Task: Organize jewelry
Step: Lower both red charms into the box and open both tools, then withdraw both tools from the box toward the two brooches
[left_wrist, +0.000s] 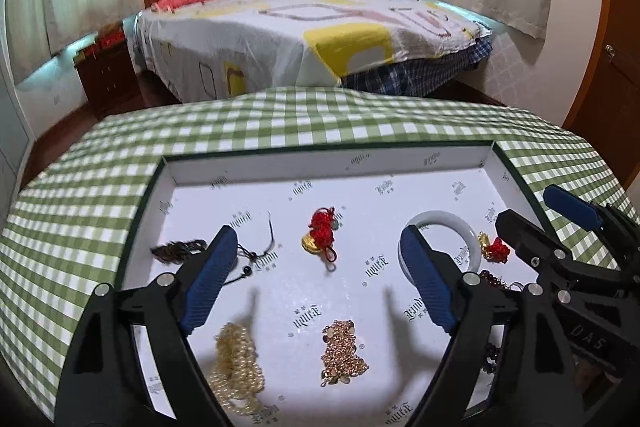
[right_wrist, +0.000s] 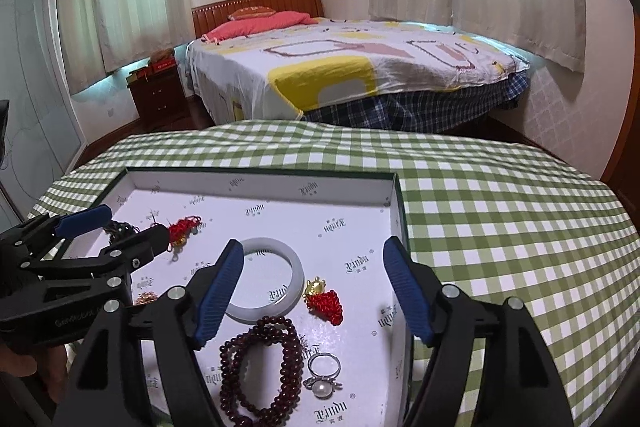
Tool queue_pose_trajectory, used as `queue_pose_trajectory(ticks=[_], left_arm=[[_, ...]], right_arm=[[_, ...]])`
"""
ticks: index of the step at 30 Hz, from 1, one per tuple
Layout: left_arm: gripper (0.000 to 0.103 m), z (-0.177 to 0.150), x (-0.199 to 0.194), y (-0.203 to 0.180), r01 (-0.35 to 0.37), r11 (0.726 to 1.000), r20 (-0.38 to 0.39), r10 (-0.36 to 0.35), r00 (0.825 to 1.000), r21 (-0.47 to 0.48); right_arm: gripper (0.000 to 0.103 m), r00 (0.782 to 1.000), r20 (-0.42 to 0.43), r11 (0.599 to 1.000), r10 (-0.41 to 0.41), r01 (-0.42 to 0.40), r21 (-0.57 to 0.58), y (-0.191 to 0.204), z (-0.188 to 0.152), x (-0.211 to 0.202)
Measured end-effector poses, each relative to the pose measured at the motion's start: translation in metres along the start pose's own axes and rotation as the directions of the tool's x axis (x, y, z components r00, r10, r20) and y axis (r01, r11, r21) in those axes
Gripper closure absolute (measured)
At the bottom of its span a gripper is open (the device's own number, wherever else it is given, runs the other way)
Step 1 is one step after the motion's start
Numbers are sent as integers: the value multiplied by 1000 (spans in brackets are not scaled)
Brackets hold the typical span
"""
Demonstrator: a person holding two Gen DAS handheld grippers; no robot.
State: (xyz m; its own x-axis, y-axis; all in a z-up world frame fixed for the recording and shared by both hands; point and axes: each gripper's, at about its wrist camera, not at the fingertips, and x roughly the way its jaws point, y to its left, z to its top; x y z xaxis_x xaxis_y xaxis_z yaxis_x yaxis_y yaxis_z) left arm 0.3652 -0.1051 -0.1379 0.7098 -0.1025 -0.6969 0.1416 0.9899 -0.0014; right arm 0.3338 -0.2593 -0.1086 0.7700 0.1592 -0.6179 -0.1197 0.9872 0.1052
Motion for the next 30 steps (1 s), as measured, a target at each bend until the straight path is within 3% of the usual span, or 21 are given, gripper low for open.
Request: queue_pose_trajectory(ticks=[16, 25, 30], left_arm=[[18, -11, -89, 13, 5, 997, 182, 9, 983, -78], [18, -46, -124, 18, 14, 994, 195, 8, 981, -112], [18, -73, -129, 25, -3, 992, 165, 25, 986, -129]], right_arm=[[29, 994, 108, 999, -10, 14, -38, 18, -9, -71], [29, 995, 104, 999, -11, 14, -33, 22, -41, -98], [29, 997, 69, 999, -21, 24, -38, 23, -64, -100]])
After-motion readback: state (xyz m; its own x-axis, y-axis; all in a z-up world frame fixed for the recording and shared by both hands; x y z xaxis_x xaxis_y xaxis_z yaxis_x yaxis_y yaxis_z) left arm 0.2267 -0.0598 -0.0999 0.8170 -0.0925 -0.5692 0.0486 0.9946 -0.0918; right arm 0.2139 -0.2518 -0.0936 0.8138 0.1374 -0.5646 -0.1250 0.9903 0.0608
